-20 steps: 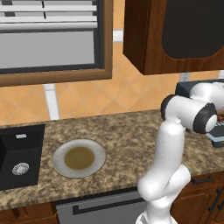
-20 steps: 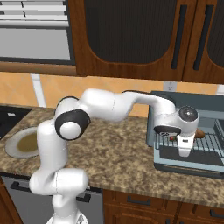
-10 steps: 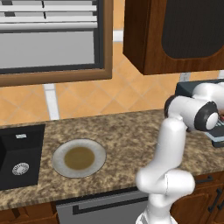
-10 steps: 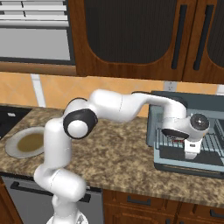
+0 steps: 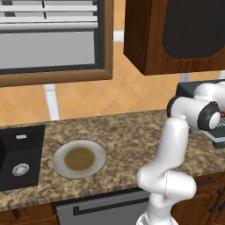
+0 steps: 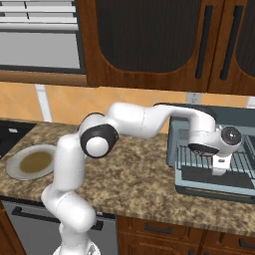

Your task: Pick up the kebab skewer and baguette bread, and place them inside the toaster oven. Close the toaster oven door and start by setting the timer.

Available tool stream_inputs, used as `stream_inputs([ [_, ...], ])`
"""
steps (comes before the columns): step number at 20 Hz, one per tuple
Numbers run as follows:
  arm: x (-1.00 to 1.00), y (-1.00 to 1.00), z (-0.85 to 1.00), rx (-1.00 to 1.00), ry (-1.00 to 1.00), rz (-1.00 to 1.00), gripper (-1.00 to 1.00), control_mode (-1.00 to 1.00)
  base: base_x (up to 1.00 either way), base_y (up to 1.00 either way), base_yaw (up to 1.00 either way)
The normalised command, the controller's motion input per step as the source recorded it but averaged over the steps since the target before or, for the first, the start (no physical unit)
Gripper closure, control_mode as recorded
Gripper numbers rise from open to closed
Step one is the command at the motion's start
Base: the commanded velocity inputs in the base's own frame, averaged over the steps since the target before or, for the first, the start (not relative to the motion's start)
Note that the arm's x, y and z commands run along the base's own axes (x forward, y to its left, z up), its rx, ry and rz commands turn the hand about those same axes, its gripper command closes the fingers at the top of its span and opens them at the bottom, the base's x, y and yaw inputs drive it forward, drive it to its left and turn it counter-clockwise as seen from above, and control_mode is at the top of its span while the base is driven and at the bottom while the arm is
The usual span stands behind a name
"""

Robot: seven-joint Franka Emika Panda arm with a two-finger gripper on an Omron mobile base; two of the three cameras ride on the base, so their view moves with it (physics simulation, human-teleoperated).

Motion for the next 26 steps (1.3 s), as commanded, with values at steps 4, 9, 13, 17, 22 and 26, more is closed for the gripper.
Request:
stream_inputs([
  [4, 0.0, 0.0, 0.0, 0.0, 0.0, 0.0, 1.0, -1.0, 0.0, 0.0, 0.0],
  [9, 0.0, 0.0, 0.0, 0.0, 0.0, 0.0, 1.0, -1.0, 0.0, 0.0, 0.0],
  [13, 0.0, 0.0, 0.0, 0.0, 0.0, 0.0, -1.0, -1.0, 0.0, 0.0, 0.0],
  [17, 0.0, 0.0, 0.0, 0.0, 0.0, 0.0, -1.0, -1.0, 0.0, 0.0, 0.0],
  [22, 0.0, 0.0, 0.0, 0.0, 0.0, 0.0, -1.0, -1.0, 0.0, 0.0, 0.0],
  [26, 0.0, 0.0, 0.0, 0.0, 0.0, 0.0, -1.0, -1.0, 0.0, 0.0, 0.0],
])
